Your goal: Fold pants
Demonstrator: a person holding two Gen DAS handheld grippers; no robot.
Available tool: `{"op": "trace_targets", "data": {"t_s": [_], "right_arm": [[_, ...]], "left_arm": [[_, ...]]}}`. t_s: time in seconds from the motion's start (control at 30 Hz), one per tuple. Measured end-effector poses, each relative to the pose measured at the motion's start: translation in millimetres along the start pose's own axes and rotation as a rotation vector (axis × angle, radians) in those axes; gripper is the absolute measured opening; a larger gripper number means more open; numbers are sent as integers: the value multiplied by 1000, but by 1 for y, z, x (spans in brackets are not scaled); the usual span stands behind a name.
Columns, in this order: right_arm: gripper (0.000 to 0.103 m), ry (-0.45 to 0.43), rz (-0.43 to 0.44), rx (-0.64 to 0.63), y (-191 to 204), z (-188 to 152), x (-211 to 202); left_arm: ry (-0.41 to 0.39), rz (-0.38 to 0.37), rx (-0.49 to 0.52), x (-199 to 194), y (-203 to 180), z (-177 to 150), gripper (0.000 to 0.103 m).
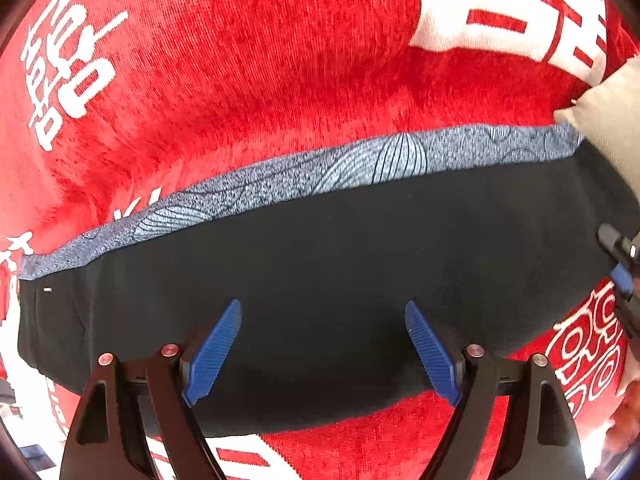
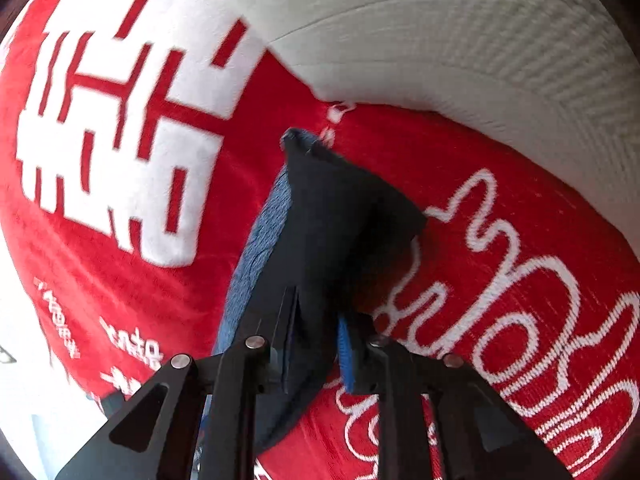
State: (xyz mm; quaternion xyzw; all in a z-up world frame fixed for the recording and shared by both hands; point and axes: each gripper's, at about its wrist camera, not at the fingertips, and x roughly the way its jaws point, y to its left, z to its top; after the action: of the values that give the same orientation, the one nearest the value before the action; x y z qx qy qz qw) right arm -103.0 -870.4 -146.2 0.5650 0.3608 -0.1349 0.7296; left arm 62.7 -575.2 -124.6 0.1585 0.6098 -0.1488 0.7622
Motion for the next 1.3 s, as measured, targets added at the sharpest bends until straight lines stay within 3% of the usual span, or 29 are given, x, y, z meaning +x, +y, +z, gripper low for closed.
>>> {"op": "trace_targets", "data": {"t_s": [0.17,0.33,0.37,0.43,0.5,0.53,0.7,0.9,1.0,1.07,1.3], "right_arm": [[40,34,15,-7,-9,-7,7],[40,34,15,-53,3,-5,28],[38,40,8,-58,7,-4,32],[22,54,-38,-65,11,-2,37],[17,56,-46,-69,13,-3,37],[16,55,-45,-80,17,-3,34],[14,31,-7,-201,62,-8,18],[14,32,-26,-442,133,-32,13],[14,27,-52,-537,161,-49,14],[14,25,-68,-601,182,-63,15],[14,51,-160,-861,254,-149,46]], "left_arm": [[-32,11,-40,-3,4,22,85],[-57,23,-37,-1,-5,36,85],[-59,26,-32,0,-8,37,85],[-57,53,-22,8,-15,38,85],[-51,84,-23,19,-19,37,85],[-30,96,-17,28,-22,35,85],[-121,104,5,31,-25,22,85],[-117,40,-18,32,-14,22,85],[-62,-59,-63,28,10,25,85],[-80,-96,-115,14,39,23,85],[-138,-75,-146,-33,151,-1,85]]}}
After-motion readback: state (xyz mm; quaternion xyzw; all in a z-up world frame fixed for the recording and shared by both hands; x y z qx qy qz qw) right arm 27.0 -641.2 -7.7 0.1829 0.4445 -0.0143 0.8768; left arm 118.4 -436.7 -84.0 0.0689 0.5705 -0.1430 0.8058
